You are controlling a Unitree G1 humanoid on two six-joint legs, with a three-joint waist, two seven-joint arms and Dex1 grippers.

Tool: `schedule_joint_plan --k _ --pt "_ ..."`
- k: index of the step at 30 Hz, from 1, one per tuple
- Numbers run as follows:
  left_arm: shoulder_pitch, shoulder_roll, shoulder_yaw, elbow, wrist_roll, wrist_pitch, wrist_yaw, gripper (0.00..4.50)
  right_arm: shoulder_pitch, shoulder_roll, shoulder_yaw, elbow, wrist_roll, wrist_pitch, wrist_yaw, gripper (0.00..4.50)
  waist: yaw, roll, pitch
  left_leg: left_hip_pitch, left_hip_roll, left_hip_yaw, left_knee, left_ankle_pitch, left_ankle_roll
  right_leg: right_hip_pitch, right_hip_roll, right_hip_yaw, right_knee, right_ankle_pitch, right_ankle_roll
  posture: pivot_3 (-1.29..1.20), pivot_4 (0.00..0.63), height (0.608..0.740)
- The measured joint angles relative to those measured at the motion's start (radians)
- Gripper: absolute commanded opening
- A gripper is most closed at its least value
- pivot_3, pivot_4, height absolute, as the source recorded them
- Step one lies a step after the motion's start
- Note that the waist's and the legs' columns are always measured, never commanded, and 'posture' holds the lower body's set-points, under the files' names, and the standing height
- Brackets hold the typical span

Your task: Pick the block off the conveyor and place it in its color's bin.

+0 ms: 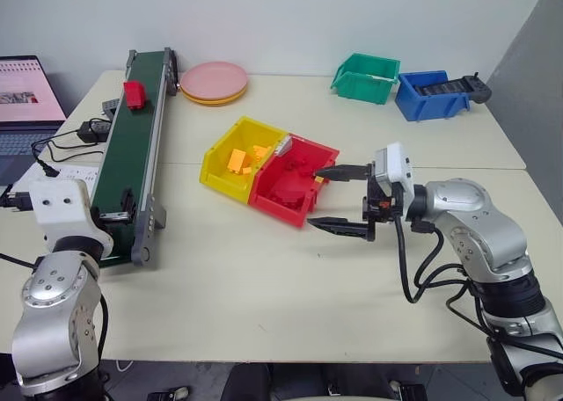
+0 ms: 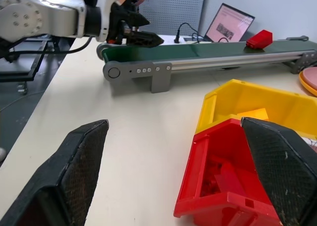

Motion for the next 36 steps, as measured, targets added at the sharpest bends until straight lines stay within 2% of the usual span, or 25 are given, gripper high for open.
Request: schedule_joint_plan --k 5,20,36 --pt "-0.057 0.053 0.002 0.023 -0.001 0.113 0.007 4.49 -0.01 -0.018 0.006 0.0 -0.003 0.0 0.016 4.5 0.0 -0.001 0.0 0.0 0.0 -0.001 0.0 0.0 0.0 0.0 0.0 0.0 0.0 0.0 0.0 0.0 0.15 0.74" --pt "-0.232 0.044 0.034 0.026 -0.066 0.279 0.012 4.49 -0.037 -0.027 0.029 -0.014 -0.001 0.037 0.013 4.5 0.0 -0.001 0.0 -0.001 0.0 -0.001 0.0 0.0 0.0 0.0 0.0 -0.001 -0.001 0.0 0.0 0.0 0.15 0.74" --pt "-0.254 0.048 0.036 0.091 -0.082 0.331 0.015 4.49 -0.028 -0.04 0.03 -0.051 -0.001 0.06 0.012 4.5 0.0 -0.001 0.0 -0.001 0.0 -0.001 0.0 0.0 0.0 -0.001 0.0 -0.001 -0.002 0.0 0.0 0.0 0.15 0.74"
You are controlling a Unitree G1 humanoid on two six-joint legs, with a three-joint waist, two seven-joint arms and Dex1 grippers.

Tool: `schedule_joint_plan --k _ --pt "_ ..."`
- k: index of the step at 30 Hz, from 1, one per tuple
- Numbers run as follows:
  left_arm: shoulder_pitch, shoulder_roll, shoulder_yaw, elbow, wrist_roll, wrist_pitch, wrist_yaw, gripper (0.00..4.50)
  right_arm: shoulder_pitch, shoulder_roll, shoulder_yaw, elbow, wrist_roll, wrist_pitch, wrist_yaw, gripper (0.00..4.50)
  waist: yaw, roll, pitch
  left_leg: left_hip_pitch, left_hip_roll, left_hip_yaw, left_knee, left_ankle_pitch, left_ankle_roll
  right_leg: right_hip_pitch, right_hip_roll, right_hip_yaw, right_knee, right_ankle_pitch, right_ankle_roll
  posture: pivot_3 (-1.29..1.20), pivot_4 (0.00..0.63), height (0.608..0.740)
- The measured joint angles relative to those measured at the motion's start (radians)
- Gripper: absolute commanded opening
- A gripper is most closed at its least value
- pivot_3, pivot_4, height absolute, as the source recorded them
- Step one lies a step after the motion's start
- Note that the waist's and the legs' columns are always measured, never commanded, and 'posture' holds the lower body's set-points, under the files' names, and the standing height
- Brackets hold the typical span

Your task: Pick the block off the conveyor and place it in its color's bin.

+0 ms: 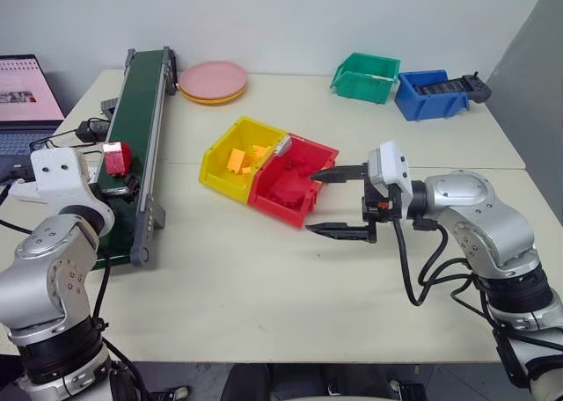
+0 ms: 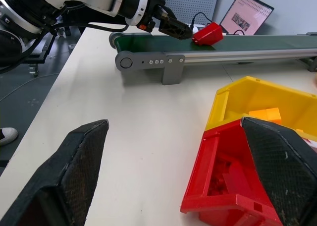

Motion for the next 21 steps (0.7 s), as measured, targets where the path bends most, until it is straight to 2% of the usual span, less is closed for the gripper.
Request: schedule_joint_plan --k 7,8,10,14,17,19,21 --pt "-0.002 -0.004 0.017 0.009 -0.003 0.018 0.002 4.49 0.006 -0.001 0.0 -0.014 0.001 0.009 -0.003 4.5 0.0 0.0 0.0 0.0 0.0 0.0 0.0 0.0 0.0 0.0 0.0 0.0 0.0 0.0 0.0 0.0 0.15 0.74" --pt "-0.002 -0.004 0.021 0.009 -0.003 0.018 0.003 4.21 0.007 -0.001 0.0 -0.014 0.001 0.012 -0.003 4.5 0.0 0.0 0.0 0.0 0.0 0.0 0.0 0.0 0.0 0.0 0.0 0.0 0.0 0.0 0.0 0.0 0.15 0.74" --pt "-0.001 -0.013 0.025 0.007 -0.004 0.023 0.007 3.92 0.007 -0.001 0.0 -0.02 0.002 0.016 -0.008 4.5 0.0 0.0 0.0 0.0 0.0 0.0 0.0 0.0 0.0 0.0 0.0 0.0 0.0 0.0 0.0 0.0 0.15 0.74" --pt "0.032 -0.071 0.031 -0.034 -0.007 0.057 0.026 3.06 0.007 -0.002 0.0 -0.027 0.004 0.018 -0.012 4.5 0.0 0.0 0.0 -0.001 0.0 0.0 0.0 0.0 0.0 0.0 0.0 0.0 -0.002 0.0 0.0 0.0 0.15 0.74" --pt "0.043 -0.097 0.031 -0.078 -0.006 0.074 0.044 2.4 0.007 -0.005 0.0 -0.027 0.006 0.018 -0.012 4.5 0.0 0.0 0.0 -0.001 0.0 -0.001 0.0 0.0 0.0 0.0 0.0 -0.001 -0.002 0.0 0.001 0.0 0.15 0.74" --pt "0.05 -0.116 0.034 -0.125 -0.004 0.087 0.056 2.16 0.006 -0.006 0.0 -0.027 0.007 0.018 -0.011 4.5 0.0 0.0 0.0 -0.001 0.0 0.0 0.0 0.0 0.0 0.0 0.0 0.0 -0.003 0.001 0.001 0.0 0.15 0.74" --pt "0.065 -0.135 0.034 -0.163 -0.002 0.1 0.069 1.66 0.004 -0.006 0.0 -0.026 0.008 0.018 -0.007 4.5 0.001 0.0 0.0 -0.001 0.0 0.0 0.0 0.0 0.0 0.0 -0.001 0.0 -0.003 0.001 0.002 0.0 0.15 0.74"
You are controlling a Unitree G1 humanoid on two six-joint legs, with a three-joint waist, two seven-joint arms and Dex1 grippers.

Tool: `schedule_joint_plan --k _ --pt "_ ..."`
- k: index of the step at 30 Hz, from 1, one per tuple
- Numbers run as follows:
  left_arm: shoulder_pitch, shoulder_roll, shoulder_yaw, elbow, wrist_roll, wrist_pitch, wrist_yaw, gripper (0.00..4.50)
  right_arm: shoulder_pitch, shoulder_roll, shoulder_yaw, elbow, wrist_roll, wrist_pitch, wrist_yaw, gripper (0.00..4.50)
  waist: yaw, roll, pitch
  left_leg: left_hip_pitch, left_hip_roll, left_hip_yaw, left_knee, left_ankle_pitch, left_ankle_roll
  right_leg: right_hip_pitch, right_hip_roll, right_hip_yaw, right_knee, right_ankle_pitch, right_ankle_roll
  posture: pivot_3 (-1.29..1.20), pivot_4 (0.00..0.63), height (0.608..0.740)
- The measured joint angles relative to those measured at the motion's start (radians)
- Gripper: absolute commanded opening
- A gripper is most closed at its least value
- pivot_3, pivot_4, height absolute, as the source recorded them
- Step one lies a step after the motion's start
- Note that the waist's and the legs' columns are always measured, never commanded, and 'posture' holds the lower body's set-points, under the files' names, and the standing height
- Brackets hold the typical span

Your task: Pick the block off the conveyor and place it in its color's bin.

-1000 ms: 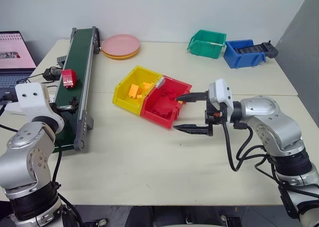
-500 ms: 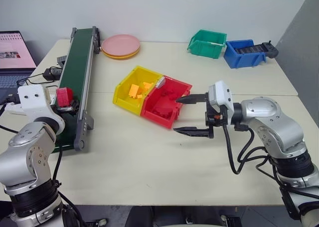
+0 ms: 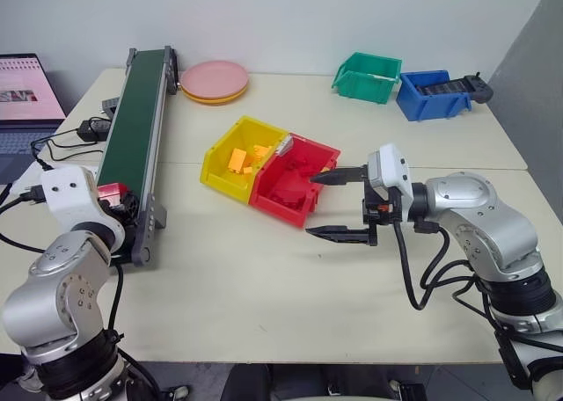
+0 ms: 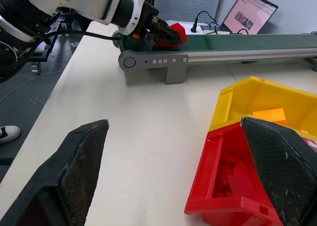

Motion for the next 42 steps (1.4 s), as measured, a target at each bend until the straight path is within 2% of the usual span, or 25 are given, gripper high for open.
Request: schedule_joint_plan --k 1,7,11,16,21,27,31,37,38,42 --pt "0.004 -0.004 -0.001 -0.011 0.001 0.004 0.002 1.52 -0.002 0.0 0.0 0.001 0.0 0.0 0.002 4.5 0.0 0.0 0.0 0.0 0.0 0.0 0.0 0.0 0.0 0.0 0.0 0.0 0.0 0.0 0.0 0.0 0.15 0.74" --pt "-0.003 0.034 -0.048 -0.054 0.008 0.005 -0.002 1.51 -0.02 0.0 -0.001 0.014 0.002 -0.001 0.015 4.5 0.0 0.0 0.0 0.0 0.0 0.0 0.0 0.0 0.0 0.0 0.0 0.0 0.0 0.0 0.0 0.0 0.15 0.74" --pt "-0.071 0.095 -0.135 -0.07 -0.017 0.003 -0.07 1.51 -0.019 -0.007 -0.007 0.017 0.001 -0.001 0.013 4.5 0.003 0.0 0.0 0.0 -0.001 0.0 0.0 0.0 0.0 0.0 0.0 0.0 -0.001 0.001 0.001 0.0 0.15 0.74" --pt "-0.17 0.081 -0.317 -0.051 -0.117 -0.026 -0.218 1.51 0.003 -0.083 -0.064 -0.02 -0.001 0.003 -0.005 4.5 0.012 0.0 0.0 -0.002 -0.002 0.002 0.0 0.0 0.0 0.0 -0.003 0.001 -0.003 0.001 0.002 0.0 0.15 0.74" --pt "-0.293 0.072 -0.54 0.09 -0.135 -0.117 -0.364 1.51 0.092 -0.193 -0.151 -0.102 0.0 0.072 -0.057 4.5 0.02 0.0 0.001 -0.002 -0.002 0.002 0.0 0.0 0.0 -0.001 -0.002 0.001 -0.002 0.001 0.002 0.0 0.15 0.74" --pt "-0.404 0.063 -0.694 0.274 -0.071 -0.275 -0.465 1.51 0.171 -0.241 -0.229 -0.203 0.017 0.153 -0.124 4.5 0.023 0.0 0.001 -0.002 -0.002 0.002 0.0 0.0 0.0 0.0 -0.002 0.001 -0.002 0.001 0.002 0.0 0.15 0.74" --pt "-0.456 0.036 -0.73 0.393 -0.022 -0.378 -0.5 1.51 0.205 -0.266 -0.259 -0.277 0.033 0.213 -0.184 4.5 0.022 0.001 0.001 -0.002 -0.002 0.004 0.0 0.0 0.0 0.0 -0.002 0.002 -0.003 0.001 0.002 0.0 0.15 0.74" --pt "-0.476 -0.003 -0.753 0.477 0.029 -0.466 -0.524 1.51 0.242 -0.267 -0.315 -0.323 0.056 0.246 -0.242 4.5 0.025 0.0 0.001 -0.003 -0.002 0.003 0.001 0.0 0.0 -0.001 -0.002 0.002 -0.003 0.001 0.002 0.0 0.15 0.74" --pt "-0.477 -0.006 -0.753 0.48 0.029 -0.471 -0.527 2.21 0.249 -0.266 -0.323 -0.33 0.062 0.246 -0.249 4.5 0.025 0.0 0.001 -0.003 -0.002 0.003 0.001 0.0 0.0 -0.001 -0.002 0.002 -0.003 0.001 0.002 0.0 0.15 0.74" --pt "-0.481 -0.012 -0.753 0.48 0.028 -0.476 -0.536 2.91 0.253 -0.266 -0.336 -0.335 0.08 0.251 -0.263 4.5 0.024 0.0 0.001 -0.003 -0.002 0.003 0.001 0.0 0.0 -0.001 -0.002 0.002 -0.002 0.001 0.002 0.0 0.15 0.74"
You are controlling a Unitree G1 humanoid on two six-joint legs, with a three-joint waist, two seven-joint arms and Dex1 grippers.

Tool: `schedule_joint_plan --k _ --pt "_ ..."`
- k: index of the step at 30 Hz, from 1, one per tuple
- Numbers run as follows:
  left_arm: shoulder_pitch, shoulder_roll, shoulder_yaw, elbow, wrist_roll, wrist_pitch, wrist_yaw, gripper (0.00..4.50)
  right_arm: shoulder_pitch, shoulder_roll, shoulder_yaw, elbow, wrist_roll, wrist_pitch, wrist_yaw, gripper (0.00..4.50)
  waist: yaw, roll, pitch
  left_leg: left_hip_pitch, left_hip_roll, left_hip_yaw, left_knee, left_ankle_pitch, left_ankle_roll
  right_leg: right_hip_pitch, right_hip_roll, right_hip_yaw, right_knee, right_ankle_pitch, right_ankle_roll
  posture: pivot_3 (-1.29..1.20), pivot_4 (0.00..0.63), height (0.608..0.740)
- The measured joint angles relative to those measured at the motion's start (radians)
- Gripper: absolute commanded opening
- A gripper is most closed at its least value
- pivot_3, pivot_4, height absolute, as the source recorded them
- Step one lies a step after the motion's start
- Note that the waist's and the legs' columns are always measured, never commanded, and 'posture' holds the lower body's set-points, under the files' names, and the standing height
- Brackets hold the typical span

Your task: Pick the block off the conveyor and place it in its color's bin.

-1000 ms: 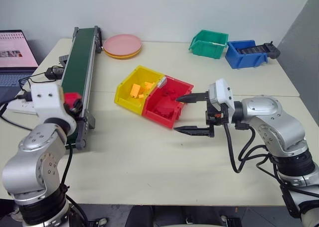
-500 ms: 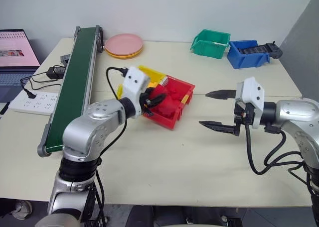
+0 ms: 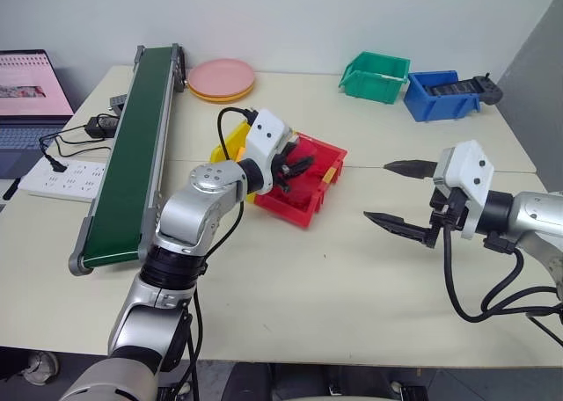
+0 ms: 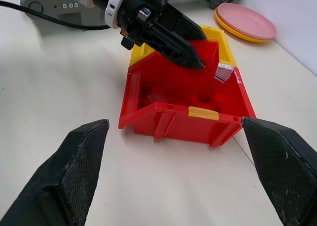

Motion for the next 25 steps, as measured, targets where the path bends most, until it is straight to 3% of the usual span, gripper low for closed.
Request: schedule_joint_plan --k 7,15,19,25 --pt "-0.001 0.002 0.005 -0.009 -0.001 0.002 -0.014 4.37 0.001 0.0 0.002 0.001 -0.001 -0.005 -0.011 4.5 0.0 0.0 0.0 0.0 0.0 0.0 0.0 0.0 0.0 0.0 0.0 0.0 0.0 0.0 0.0 0.0 0.15 0.74" --pt "0.077 0.088 0.003 -0.132 0.06 -0.027 -0.012 4.37 -0.003 0.014 0.035 0.026 -0.04 -0.068 -0.018 4.5 -0.004 0.0 0.0 0.001 0.001 0.0 0.0 0.0 0.0 0.0 0.001 0.001 0.0 0.0 0.0 0.0 0.15 0.74" --pt "0.188 0.073 0.073 -0.217 0.033 -0.042 0.01 4.37 0.011 0.103 0.072 0.083 -0.143 -0.27 -0.047 4.5 -0.002 0.0 0.0 0.001 0.001 0.0 0.0 0.0 0.0 0.0 0.001 0.0 0.0 0.0 0.0 0.0 0.15 0.74" --pt "0.291 0.072 0.176 -0.326 0.017 -0.046 0.055 4.37 0.046 0.155 0.111 0.152 -0.197 -0.399 -0.032 4.5 -0.001 0.0 0.0 0.001 0.001 0.001 0.001 0.0 0.0 0.001 0.001 0.001 0.0 0.0 0.001 0.0 0.15 0.74"
